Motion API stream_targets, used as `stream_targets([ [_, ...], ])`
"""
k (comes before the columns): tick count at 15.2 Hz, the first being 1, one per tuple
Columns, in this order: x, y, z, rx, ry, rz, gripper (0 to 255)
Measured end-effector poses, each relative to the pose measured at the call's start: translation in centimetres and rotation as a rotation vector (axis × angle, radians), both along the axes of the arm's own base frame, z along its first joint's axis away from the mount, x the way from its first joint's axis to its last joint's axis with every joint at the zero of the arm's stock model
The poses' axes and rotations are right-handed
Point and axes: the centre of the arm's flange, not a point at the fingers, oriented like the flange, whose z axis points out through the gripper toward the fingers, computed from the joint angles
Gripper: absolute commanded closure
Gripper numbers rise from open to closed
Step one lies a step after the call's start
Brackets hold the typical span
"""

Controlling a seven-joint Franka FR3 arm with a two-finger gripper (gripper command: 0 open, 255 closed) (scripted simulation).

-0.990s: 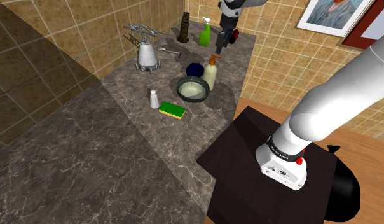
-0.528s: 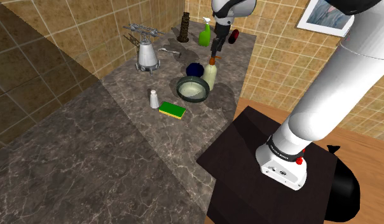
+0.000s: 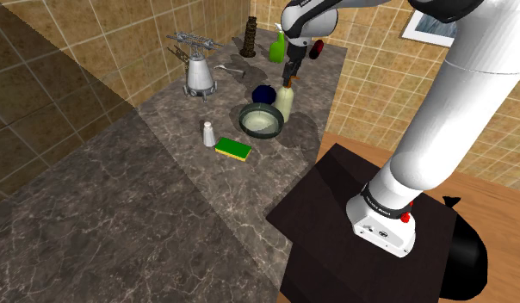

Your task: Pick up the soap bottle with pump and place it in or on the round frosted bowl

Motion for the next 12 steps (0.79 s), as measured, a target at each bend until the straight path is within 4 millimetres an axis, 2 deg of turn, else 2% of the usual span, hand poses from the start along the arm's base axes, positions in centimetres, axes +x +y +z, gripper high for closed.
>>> stream_targets([
  [3, -0.03, -0.05, -0.83, 0.0, 0.0, 0.0, 0],
  [8, -0.02, -0.07, -0.93, 0.0, 0.0, 0.0, 0],
  [9, -0.02, -0.07, -0.93, 0.0, 0.0, 0.0, 255],
  [12, 0.0, -0.06, -0.88, 0.0, -0.001, 0.0, 255],
])
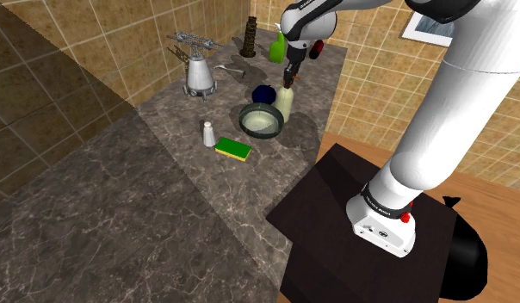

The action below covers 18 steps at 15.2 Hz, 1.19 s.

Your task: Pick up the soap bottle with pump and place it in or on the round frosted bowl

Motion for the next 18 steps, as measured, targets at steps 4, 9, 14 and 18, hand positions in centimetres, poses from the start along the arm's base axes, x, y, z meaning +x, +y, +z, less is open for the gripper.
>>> stream_targets([
  [4, 0.0, 0.0, 0.0, 0.0, 0.0, 0.0, 255],
  [9, -0.1, 0.0, 0.6, 0.0, 0.001, 0.0, 255],
  [14, 0.1, 0.0, 3.1, 0.0, 0.001, 0.0, 255],
  [18, 0.0, 0.0, 5.3, 0.0, 0.001, 0.0, 255],
])
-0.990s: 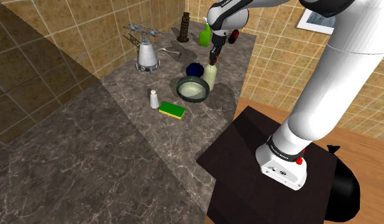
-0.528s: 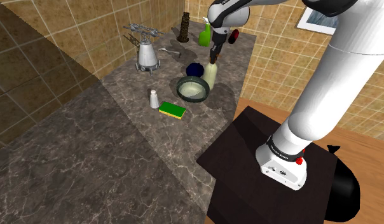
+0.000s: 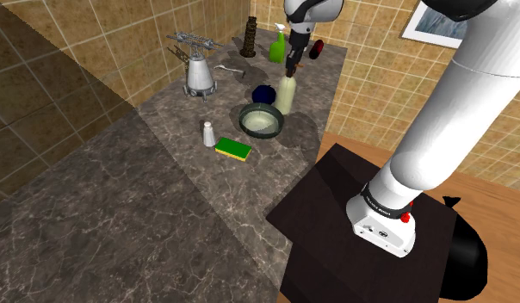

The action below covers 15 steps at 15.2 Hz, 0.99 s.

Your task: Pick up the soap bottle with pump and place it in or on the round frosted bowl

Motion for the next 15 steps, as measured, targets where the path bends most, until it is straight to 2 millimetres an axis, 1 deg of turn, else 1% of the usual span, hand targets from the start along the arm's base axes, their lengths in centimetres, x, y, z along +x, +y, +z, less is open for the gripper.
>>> stream_targets([
  [15, -0.1, 0.0, 7.8, 0.0, 0.0, 0.0, 255],
])
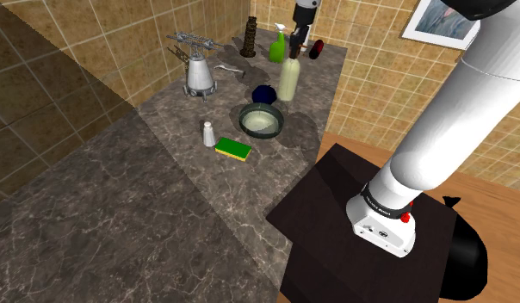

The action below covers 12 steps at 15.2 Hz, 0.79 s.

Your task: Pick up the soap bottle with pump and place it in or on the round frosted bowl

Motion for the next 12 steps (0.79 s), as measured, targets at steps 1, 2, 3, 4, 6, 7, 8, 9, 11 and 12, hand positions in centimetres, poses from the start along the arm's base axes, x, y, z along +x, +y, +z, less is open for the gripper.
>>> stream_targets([
  [1, 0.0, 0.0, 0.5, 0.0, 0.0, 0.0, 255],
  [2, -0.1, 0.0, 1.0, 0.0, 0.0, 0.0, 255],
  [3, 0.0, 0.1, 1.6, 0.0, 0.0, 0.0, 255],
  [4, 0.0, 0.0, 2.1, 0.0, 0.0, 0.0, 255],
  [6, 0.0, 0.0, 3.1, 0.0, 0.0, 0.0, 255],
  [7, 0.1, 0.0, 3.5, 0.0, 0.0, 0.0, 255],
  [8, 0.1, 0.4, 4.1, 0.0, 0.0, 0.0, 255],
  [9, 0.1, 1.4, 4.8, 0.0, 0.0, 0.001, 255],
  [11, 0.2, 3.8, 5.7, 0.0, 0.001, 0.001, 255],
  [12, 0.5, 4.8, 6.5, 0.0, 0.0, 0.001, 255],
])
